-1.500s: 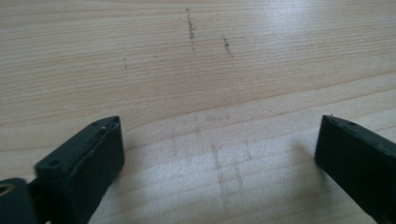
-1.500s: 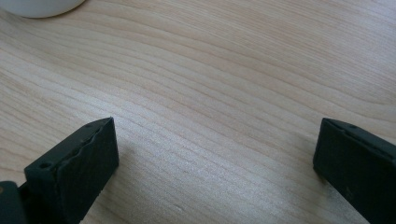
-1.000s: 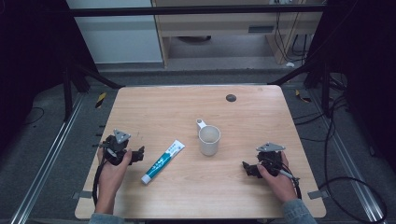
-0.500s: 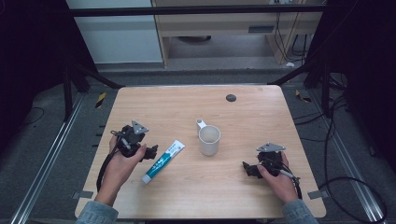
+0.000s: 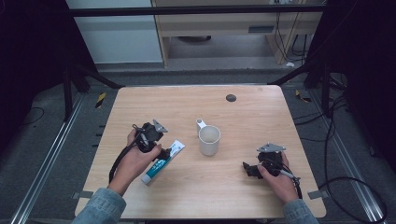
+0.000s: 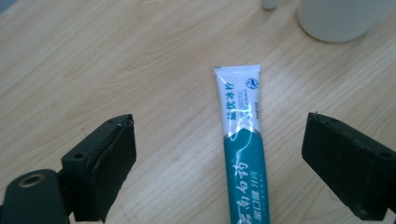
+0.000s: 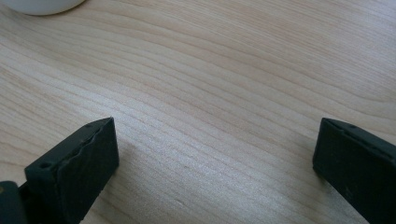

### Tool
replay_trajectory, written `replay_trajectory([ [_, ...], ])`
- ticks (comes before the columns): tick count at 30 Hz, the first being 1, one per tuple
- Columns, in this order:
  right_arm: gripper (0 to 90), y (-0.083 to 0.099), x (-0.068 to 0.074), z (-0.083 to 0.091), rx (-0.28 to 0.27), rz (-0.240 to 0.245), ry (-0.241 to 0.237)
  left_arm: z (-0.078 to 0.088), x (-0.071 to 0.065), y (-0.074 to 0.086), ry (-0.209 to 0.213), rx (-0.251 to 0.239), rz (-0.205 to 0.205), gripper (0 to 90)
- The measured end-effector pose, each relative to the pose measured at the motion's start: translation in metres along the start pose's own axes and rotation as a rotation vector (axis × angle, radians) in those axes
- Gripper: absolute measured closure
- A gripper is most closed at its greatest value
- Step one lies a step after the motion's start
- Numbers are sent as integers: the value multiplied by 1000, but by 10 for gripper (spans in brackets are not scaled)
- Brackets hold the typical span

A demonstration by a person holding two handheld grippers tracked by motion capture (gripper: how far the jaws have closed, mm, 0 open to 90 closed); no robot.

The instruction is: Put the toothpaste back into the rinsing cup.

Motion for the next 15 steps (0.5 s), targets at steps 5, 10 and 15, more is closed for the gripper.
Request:
replay_trajectory([
  [5, 5, 0, 0, 0, 0, 0, 1, -1, -19, -3, -9, 6, -31, 71],
  [10, 5, 0, 0, 0, 0, -1, 2, -7, -18, -9, -5, 57, -8, 54],
  [15, 5, 0, 0, 0, 0, -3, 2, -14, -16, -12, 31, 106, 11, 81],
])
Point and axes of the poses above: each handheld gripper's, and its own axes: z roughly backward along the jaws, y roughly out of its underside, x roughly to its left, the point moved 4 cm from there along -z, roughly forward along the jaws, and after that the axes turned 15 degrees about z, right-handed, at the moved point
